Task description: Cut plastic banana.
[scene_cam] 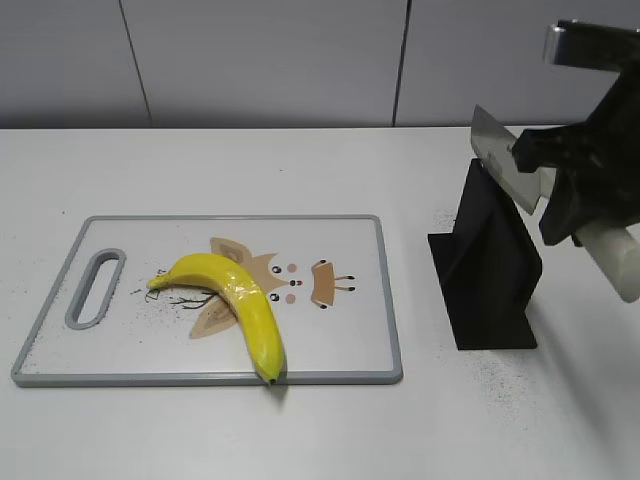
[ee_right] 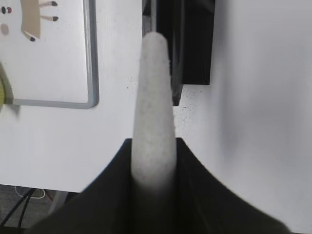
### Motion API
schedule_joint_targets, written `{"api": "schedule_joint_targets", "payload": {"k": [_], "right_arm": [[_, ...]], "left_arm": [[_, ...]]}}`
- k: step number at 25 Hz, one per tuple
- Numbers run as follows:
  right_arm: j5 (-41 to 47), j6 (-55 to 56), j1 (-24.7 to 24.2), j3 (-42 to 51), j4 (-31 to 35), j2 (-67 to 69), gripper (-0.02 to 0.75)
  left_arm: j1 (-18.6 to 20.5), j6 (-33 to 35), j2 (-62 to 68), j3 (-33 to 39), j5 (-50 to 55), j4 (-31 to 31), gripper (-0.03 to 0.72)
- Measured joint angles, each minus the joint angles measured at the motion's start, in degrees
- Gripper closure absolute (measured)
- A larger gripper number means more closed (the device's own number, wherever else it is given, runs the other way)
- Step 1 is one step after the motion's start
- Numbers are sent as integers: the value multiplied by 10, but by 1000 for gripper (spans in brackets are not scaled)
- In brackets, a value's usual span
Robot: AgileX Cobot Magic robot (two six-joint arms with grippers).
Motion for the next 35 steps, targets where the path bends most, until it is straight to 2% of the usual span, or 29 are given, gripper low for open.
{"api": "schedule_joint_targets", "payload": {"k": [6, 9, 14, 17, 25, 27, 32, 35], "right_arm": [[27, 3, 0, -66, -22, -9, 580], [29, -51, 0, -98, -19, -9, 581], [30, -282, 0, -131, 19, -9, 581], [31, -424, 0, -134, 49, -8, 581], [37, -649, 0, -146, 55, 46, 581], [49, -714, 0, -160, 55, 64, 581], [86, -821, 0, -214, 61, 122, 581], [86, -850, 7, -246, 66, 163, 581]], "left_arm": [[0, 0, 0, 0, 0, 0, 103], [0, 0, 0, 0, -2, 0, 103], [0, 3, 19, -11, -2, -1, 103], [0, 31, 55, -30, -10, -14, 103], [0, 184, 221, -83, -113, -96, 103], [0, 237, 275, -103, -141, -133, 103], [0, 437, 436, -175, -153, -238, 103], [-1, 532, 531, -240, -112, -286, 103]]}}
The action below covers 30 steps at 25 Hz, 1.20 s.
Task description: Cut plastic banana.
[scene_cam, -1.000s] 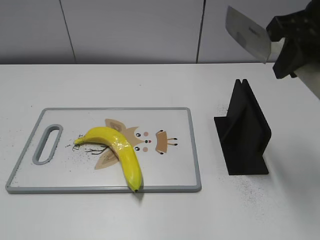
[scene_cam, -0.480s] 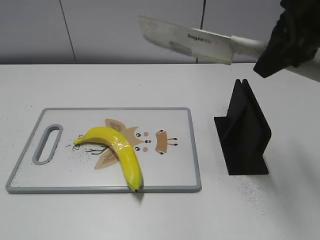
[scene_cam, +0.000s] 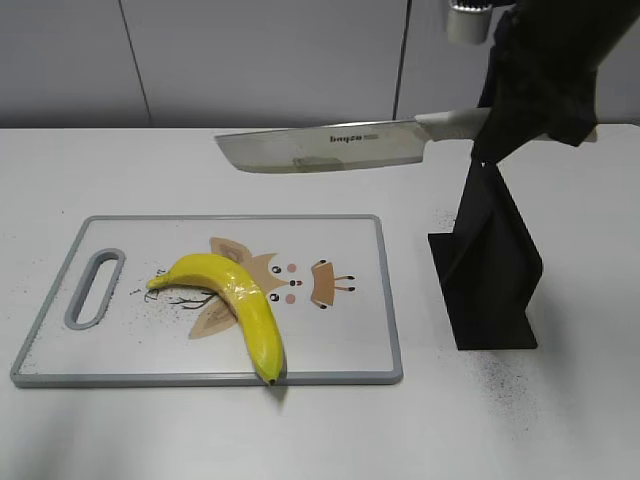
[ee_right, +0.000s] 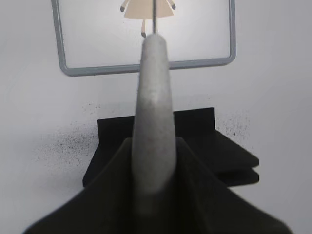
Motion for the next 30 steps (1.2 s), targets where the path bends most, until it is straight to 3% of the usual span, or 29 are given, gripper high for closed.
{"api": "schedule_joint_targets", "payload": {"k": [4, 9, 15, 21, 24, 28, 30], "right_arm": [[0, -34, 31, -33, 5, 50, 581], [0, -76, 67, -65, 19, 102, 581], [0, -119, 72, -80, 55, 125, 581], [0, -160, 72, -83, 101, 128, 581], [-3, -163, 72, -84, 102, 128, 581], [-11, -164, 72, -85, 104, 128, 581], [-16, -164, 72, -85, 105, 128, 581]], "left_arm": [[-25, 66, 121, -103, 64, -33, 103], [-94, 95, 241, -207, 131, -27, 105], [-170, 98, 343, -227, 163, 49, 107], [-179, 99, 391, -227, 109, 68, 151], [-179, 99, 396, -227, 111, 68, 259], [-181, 99, 400, -227, 119, 69, 559], [-181, 99, 405, -227, 123, 69, 643]]}}
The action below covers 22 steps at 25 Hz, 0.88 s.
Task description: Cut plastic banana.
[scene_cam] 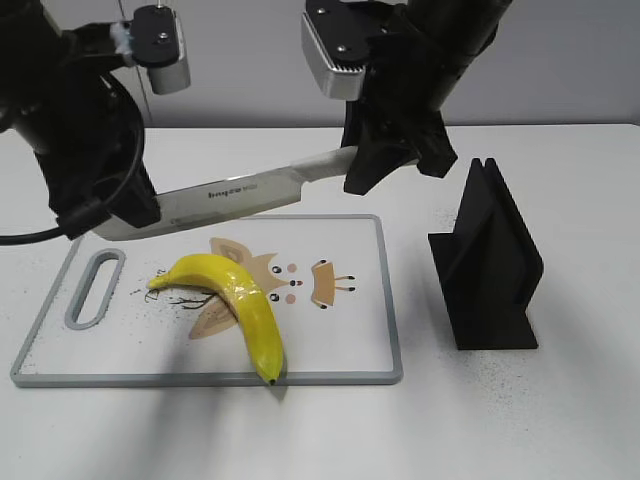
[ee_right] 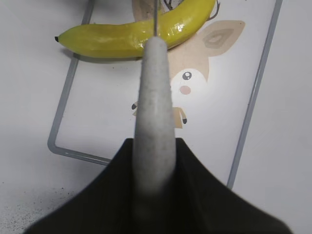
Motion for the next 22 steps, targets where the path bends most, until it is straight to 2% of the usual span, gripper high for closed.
{"api": "schedule_joint_targets", "payload": {"k": [2, 7, 15, 17, 22], "right_arm": [[-6, -4, 0, 0, 2, 0, 581], [-14, -4, 0, 0, 5, 13, 581], [-26, -2, 2, 0, 15, 151, 581], [-36, -1, 9, -1, -24, 184, 581], [-41, 41, 28, -7, -69, 179, 581]], "left_arm": [[0, 0, 8, 0, 1, 0, 677], [-1, -5, 27, 10, -18, 3, 688], [0, -15, 86, 169, -221, -29, 695], [0, -15, 123, 175, -238, -26, 695], [0, -15, 133, 136, -193, -16, 695]]}}
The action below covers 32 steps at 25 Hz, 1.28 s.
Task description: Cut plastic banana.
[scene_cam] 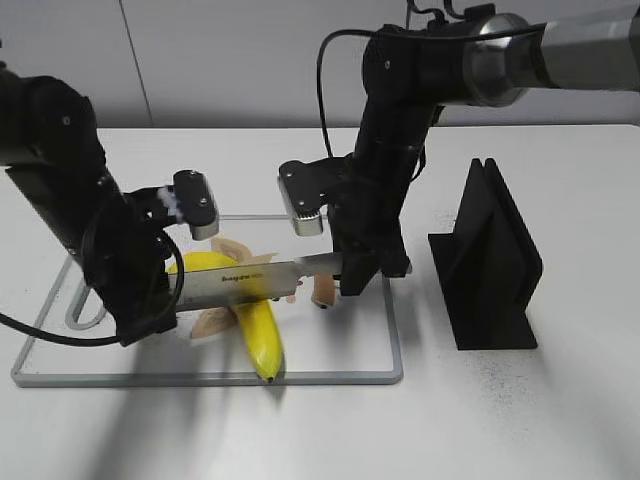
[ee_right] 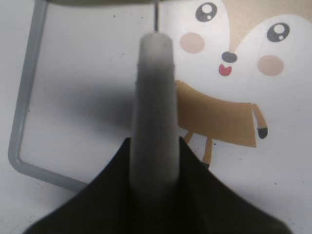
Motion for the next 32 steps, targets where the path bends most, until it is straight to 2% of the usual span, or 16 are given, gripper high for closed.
{"api": "schedule_joint_targets", "payload": {"k": [8, 18, 20, 21, 23, 25, 26, 29, 32], "right_arm": [[-9, 13, 3, 2, -4, -114, 582], [3, 23, 3, 2, 6, -182, 582], [3, 23, 3, 2, 4, -182, 582], [3, 23, 3, 2, 4, -182, 582], [3, 23, 3, 2, 4, -182, 582], [3, 24, 3, 2, 3, -182, 582], [3, 24, 3, 2, 3, -182, 582], [2, 24, 3, 2, -6, -183, 582], [2, 24, 3, 2, -20, -183, 582]], "left_arm": [[0, 0, -83, -71, 76, 20, 695], [-1, 0, -150, -85, 116, 32, 681], [-1, 0, -151, -85, 122, 33, 612], [-1, -1, -151, -85, 125, 31, 541], [-1, -6, -151, -85, 127, 15, 360], [0, -13, -151, -85, 124, 0, 139], [0, -20, -151, -85, 119, -4, 79], [0, -51, -151, -97, 107, -4, 30], [1, -84, -151, -127, 110, -1, 25]]}}
